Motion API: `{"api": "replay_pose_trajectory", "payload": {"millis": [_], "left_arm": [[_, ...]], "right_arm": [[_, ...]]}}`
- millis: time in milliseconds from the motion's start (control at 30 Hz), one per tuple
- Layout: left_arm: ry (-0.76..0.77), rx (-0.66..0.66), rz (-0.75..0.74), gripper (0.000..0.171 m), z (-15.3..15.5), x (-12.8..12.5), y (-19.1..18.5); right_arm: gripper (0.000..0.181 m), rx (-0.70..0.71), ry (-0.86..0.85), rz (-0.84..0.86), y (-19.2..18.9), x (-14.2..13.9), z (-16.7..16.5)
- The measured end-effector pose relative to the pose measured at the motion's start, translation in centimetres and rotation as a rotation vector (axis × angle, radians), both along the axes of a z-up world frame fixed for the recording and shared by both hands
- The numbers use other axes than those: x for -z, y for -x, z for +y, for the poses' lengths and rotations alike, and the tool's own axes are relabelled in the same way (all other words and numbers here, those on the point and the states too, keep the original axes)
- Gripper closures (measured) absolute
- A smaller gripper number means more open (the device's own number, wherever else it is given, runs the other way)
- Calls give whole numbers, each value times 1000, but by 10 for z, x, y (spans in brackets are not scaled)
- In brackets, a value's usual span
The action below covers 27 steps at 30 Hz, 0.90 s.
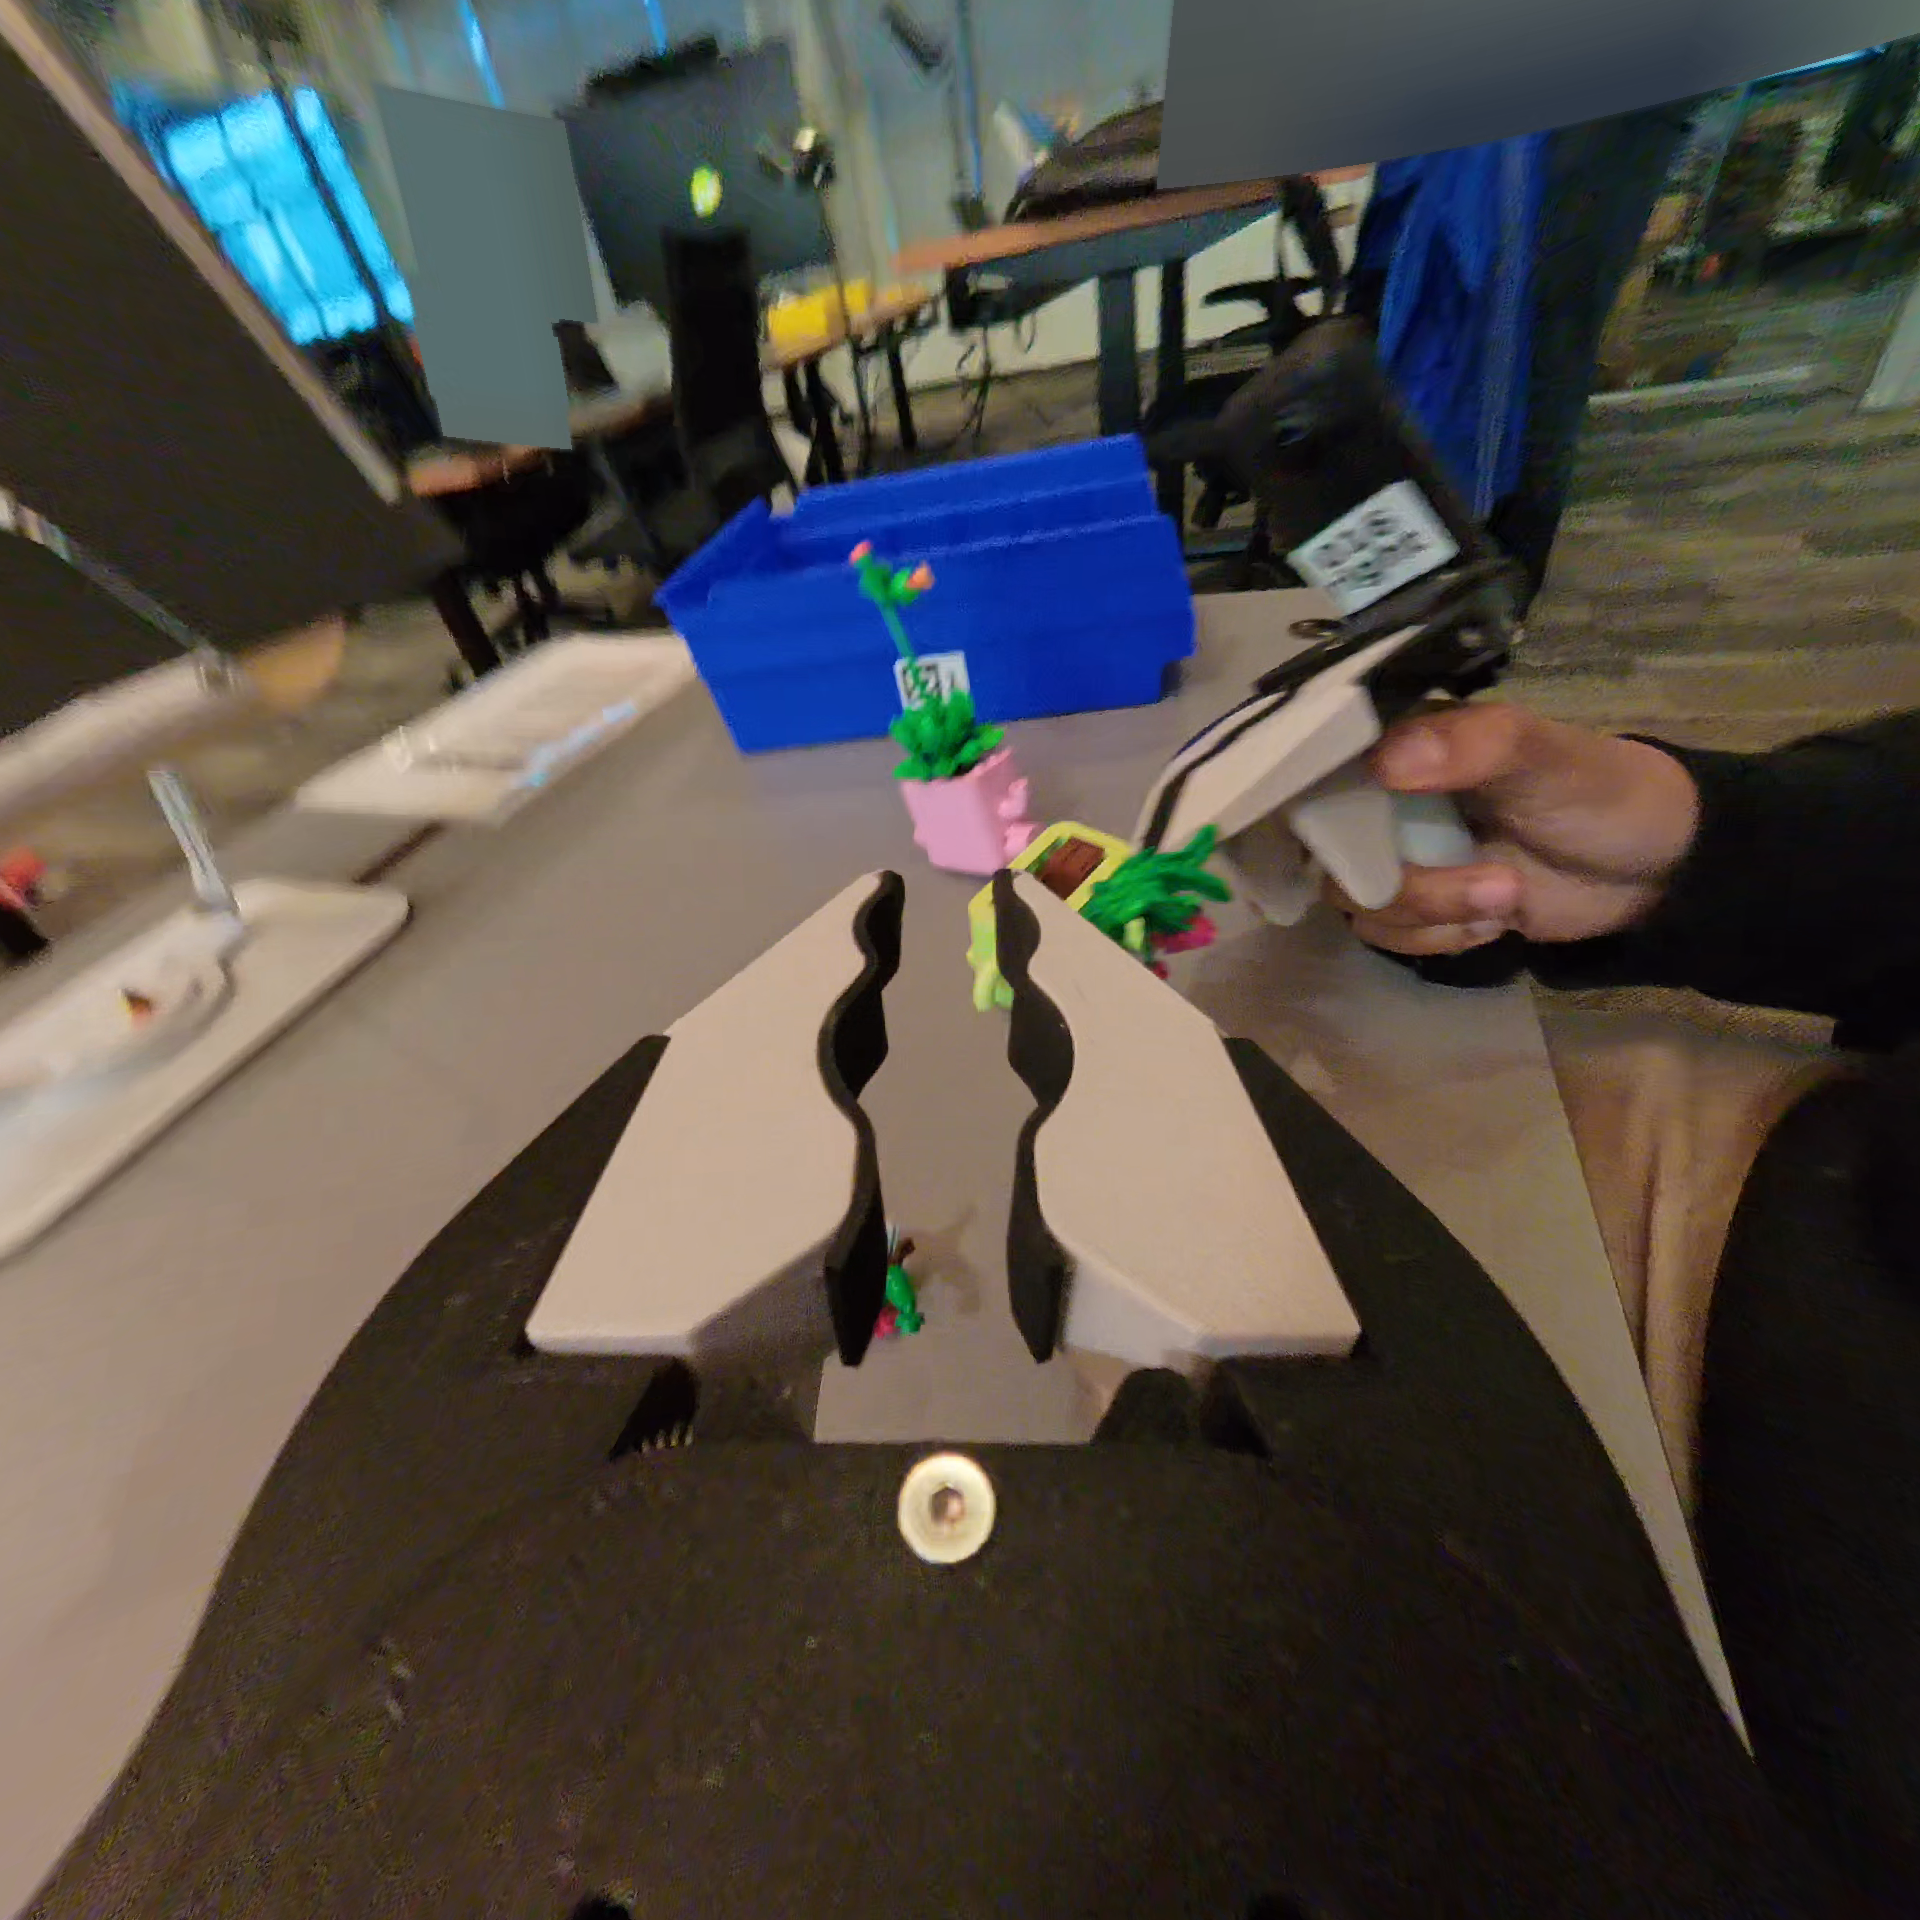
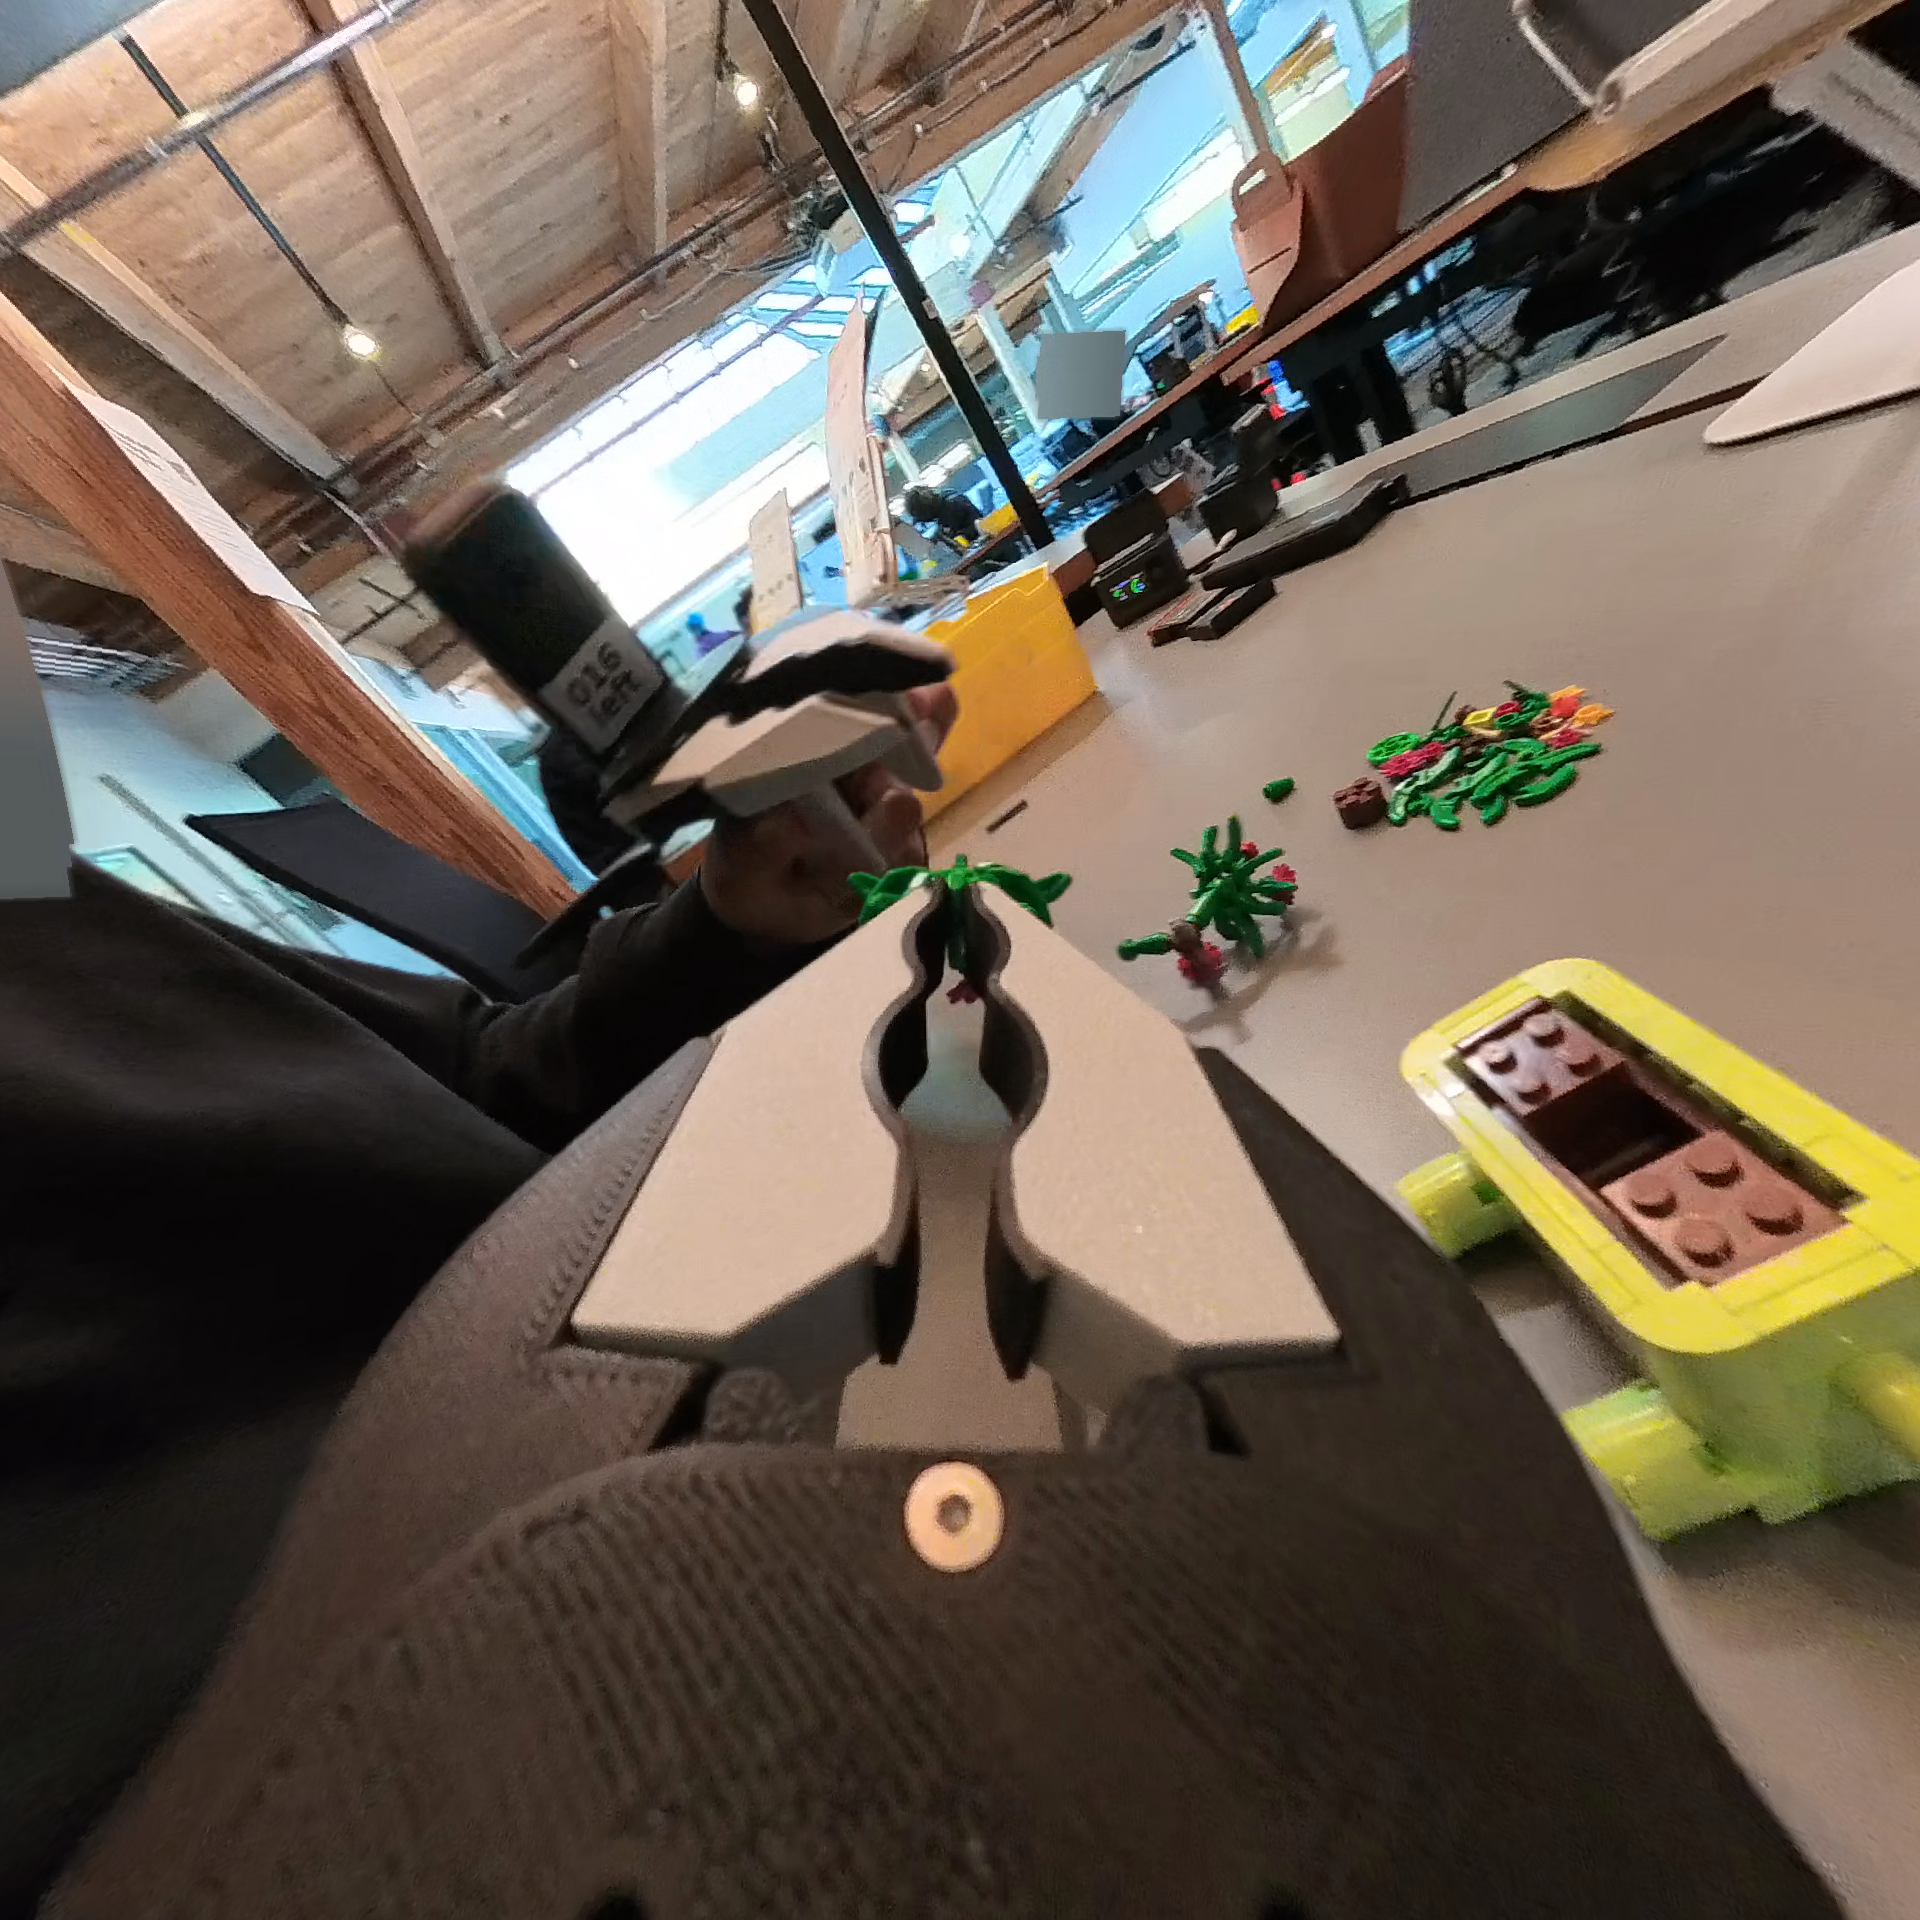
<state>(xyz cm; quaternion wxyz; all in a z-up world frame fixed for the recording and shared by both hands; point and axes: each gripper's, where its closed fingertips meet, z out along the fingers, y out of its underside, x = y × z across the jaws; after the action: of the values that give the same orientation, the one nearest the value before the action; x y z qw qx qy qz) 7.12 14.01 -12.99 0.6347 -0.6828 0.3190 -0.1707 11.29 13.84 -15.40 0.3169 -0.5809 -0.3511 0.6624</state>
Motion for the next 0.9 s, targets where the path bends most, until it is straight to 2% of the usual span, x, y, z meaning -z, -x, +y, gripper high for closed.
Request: {"api": "replay_pose_trajectory", "payload": {"millis": [67, 200, 567, 633, 767, 900], "left_arm": [[-76, 25, 90, 163, -12, -3, -12], [-96, 63, 242, 162, -20, 12, -26], [-63, 139, 339, 166, -31, 31, -34], [-47, 166, 371, 155, -34, 37, -37], [-57, 164, 377, 164, -34, 38, -39], [-50, 157, 404, 165, -33, 41, -38]], "right_arm": [[181, -31, 39, 18, 0, -2, -2], [181, -82, 74, 25, 2, -3, -7], [181, -169, 133, -34, 5, 6, -17], [181, -192, 162, -45, 5, 9, -18], [181, -218, 211, -63, 7, 14, -21], [181, -214, 211, -65, 7, 14, -20]]}}
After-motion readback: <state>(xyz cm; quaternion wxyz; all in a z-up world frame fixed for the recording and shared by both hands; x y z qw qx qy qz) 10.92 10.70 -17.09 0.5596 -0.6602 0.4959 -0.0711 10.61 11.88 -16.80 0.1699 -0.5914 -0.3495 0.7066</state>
